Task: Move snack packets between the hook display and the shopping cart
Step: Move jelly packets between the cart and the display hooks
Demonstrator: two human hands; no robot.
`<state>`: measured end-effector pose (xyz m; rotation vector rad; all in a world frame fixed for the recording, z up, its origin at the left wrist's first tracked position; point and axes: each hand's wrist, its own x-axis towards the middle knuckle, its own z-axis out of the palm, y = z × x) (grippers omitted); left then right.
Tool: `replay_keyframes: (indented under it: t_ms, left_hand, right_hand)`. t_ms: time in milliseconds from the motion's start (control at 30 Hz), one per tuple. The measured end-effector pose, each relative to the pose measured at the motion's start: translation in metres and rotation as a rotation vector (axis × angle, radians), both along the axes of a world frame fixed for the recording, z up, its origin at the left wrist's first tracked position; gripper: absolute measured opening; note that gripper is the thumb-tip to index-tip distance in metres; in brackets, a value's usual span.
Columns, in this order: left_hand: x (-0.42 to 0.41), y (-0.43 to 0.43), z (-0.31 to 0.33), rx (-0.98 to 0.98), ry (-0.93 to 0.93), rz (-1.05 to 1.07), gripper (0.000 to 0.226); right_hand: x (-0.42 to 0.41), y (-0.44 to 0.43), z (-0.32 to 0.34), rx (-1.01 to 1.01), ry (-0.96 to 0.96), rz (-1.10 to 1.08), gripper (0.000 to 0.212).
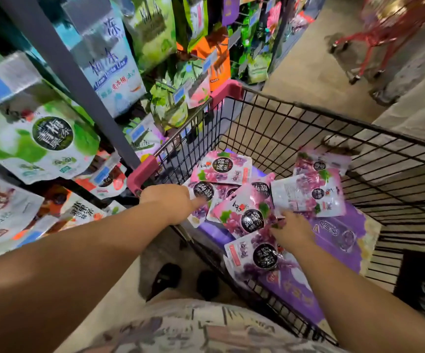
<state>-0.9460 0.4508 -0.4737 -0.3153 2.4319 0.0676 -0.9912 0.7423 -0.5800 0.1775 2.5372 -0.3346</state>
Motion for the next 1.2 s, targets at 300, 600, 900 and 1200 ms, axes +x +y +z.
replay_keyframes:
  t_ms: [300, 600, 900, 1200]
  left_hand:
    - [0.002, 0.0, 0.0, 0.009, 0.025, -0.007, 0.069]
    - [0.005, 0.001, 0.006, 0.059, 0.014, -0.014, 0.068]
    - [0.007, -0.002, 0.015, 0.328, -0.013, -0.018, 0.099]
    - [0.014, -0.005, 0.021, 0.244, -0.002, -0.14, 0.061]
  right_hand:
    - [0.021, 0.031, -0.005, -0.054, -0.282, -0.176, 0.06]
    - [0.012, -0.008, 0.046, -0.475, -0.193, -0.061, 0.017]
    - [-0.016, -0.067, 0.116, -0.631, -0.082, 0.275, 0.011]
    - [-0.036, -0.098, 0.146, -0.737, -0.038, 0.208, 0.013]
